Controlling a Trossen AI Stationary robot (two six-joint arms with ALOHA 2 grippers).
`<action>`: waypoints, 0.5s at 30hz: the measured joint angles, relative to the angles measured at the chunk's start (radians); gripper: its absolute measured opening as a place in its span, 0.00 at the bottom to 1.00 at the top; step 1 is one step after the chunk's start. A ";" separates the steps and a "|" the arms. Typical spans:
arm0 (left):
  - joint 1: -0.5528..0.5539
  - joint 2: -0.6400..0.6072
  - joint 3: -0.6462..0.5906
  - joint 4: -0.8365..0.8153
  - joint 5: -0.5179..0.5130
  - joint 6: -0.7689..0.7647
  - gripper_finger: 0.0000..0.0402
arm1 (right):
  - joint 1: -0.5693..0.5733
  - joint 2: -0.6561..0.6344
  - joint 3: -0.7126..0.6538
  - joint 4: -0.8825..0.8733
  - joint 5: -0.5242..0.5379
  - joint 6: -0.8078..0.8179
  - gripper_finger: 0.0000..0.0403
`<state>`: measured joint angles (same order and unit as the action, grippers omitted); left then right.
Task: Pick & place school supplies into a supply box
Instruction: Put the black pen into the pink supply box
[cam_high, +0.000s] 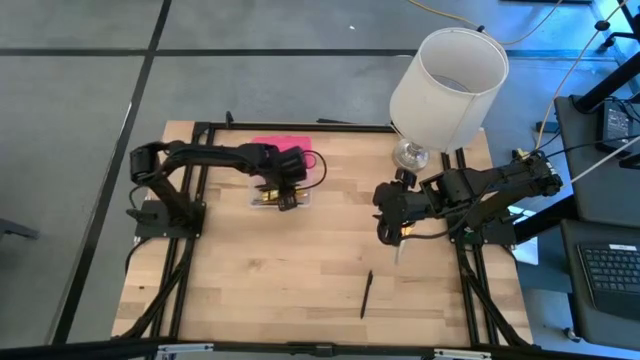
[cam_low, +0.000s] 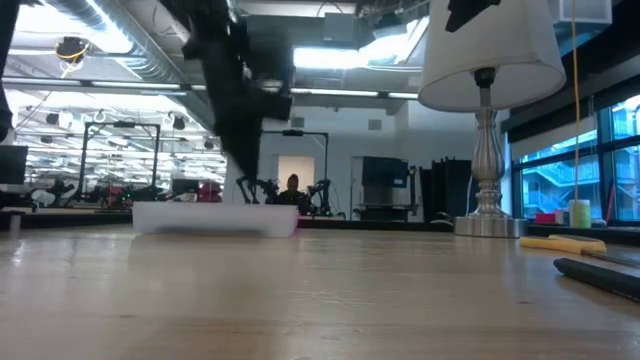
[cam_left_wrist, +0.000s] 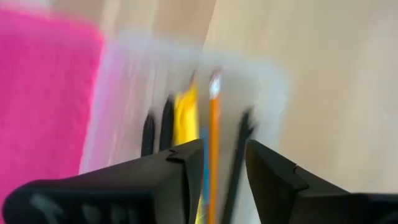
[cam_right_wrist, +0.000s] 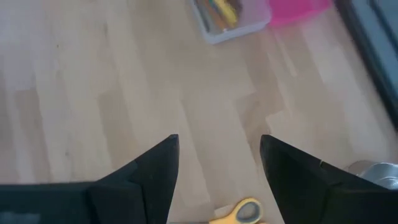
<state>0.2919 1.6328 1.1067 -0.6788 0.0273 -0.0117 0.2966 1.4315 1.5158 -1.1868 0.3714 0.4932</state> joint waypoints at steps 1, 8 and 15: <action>-0.014 -0.024 0.013 0.004 0.000 -0.014 0.27 | 0.000 0.000 0.000 0.000 -0.015 0.002 0.57; -0.131 -0.144 0.051 0.170 0.029 -0.248 0.27 | 0.023 0.000 0.000 0.002 -0.086 0.000 0.57; -0.271 -0.153 0.051 0.366 0.121 -0.381 0.26 | 0.081 0.011 0.000 -0.001 -0.124 -0.064 0.57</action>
<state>0.0207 1.4799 1.1572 -0.3125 0.1486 -0.3924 0.3779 1.4427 1.5154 -1.1882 0.2477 0.4294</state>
